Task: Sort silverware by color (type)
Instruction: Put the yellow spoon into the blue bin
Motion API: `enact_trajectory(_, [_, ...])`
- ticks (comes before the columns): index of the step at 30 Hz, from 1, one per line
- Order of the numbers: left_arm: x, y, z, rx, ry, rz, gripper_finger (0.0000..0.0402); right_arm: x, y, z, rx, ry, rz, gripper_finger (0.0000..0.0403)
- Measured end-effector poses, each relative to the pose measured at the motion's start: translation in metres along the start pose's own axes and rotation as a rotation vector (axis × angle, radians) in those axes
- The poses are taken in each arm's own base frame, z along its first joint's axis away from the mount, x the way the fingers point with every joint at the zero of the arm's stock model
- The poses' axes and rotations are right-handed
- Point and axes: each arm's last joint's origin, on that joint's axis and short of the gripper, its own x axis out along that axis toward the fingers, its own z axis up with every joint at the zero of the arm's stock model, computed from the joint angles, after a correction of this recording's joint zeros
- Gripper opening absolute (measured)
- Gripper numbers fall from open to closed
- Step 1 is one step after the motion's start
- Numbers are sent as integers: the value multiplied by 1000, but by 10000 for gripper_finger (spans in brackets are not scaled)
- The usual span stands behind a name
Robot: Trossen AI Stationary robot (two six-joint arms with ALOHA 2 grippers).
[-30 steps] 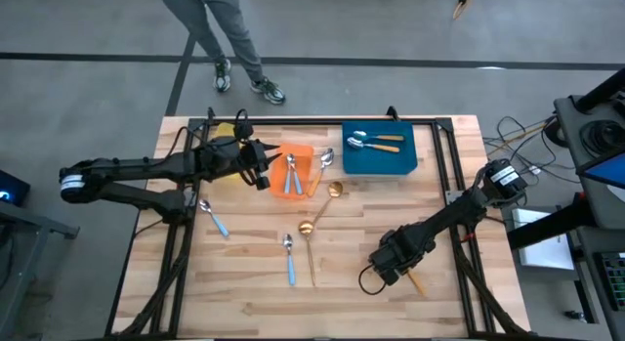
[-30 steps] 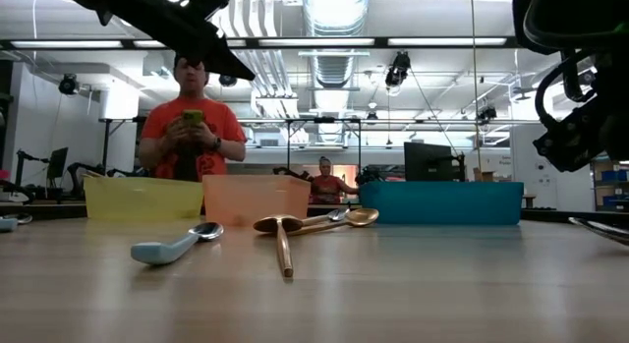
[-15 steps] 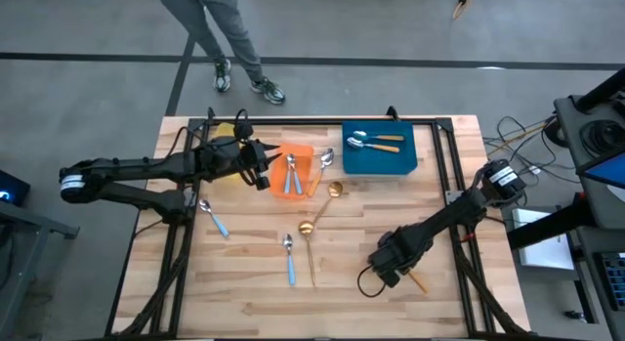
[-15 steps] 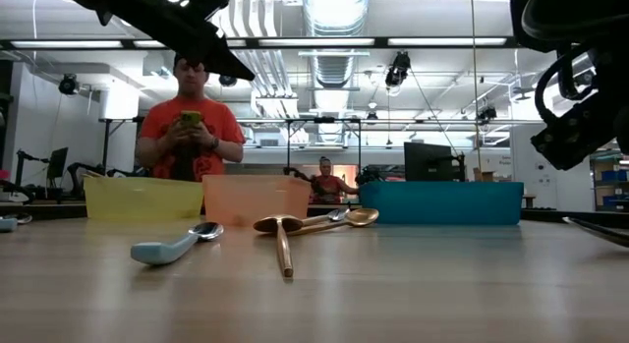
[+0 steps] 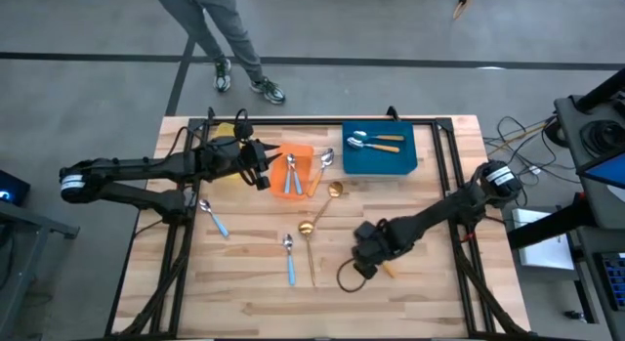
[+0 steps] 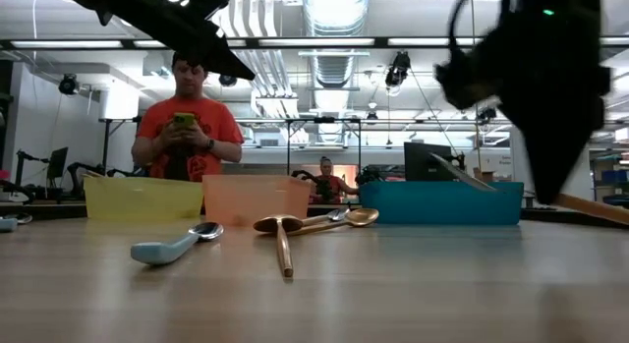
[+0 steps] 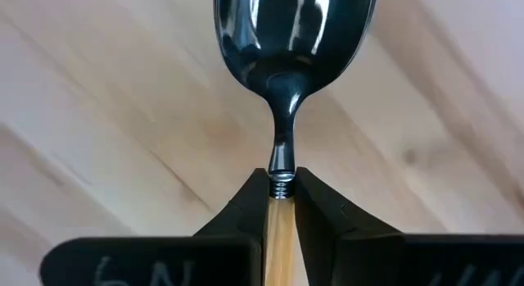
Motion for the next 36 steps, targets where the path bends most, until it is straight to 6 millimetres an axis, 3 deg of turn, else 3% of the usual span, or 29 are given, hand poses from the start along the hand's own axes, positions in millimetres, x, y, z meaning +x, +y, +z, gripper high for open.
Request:
enact_trajectory(16, [0,0,0,0,1,-1,75,-63,16,86,-225,-410,100,28])
enact_trajectory(24, [0,0,0,-7,2,-1,75,-67,2,115,-265,-488,89,28])
enact_trajectory(36, [0,0,0,-7,2,-1,75,-71,-20,138,-299,-521,-25,29])
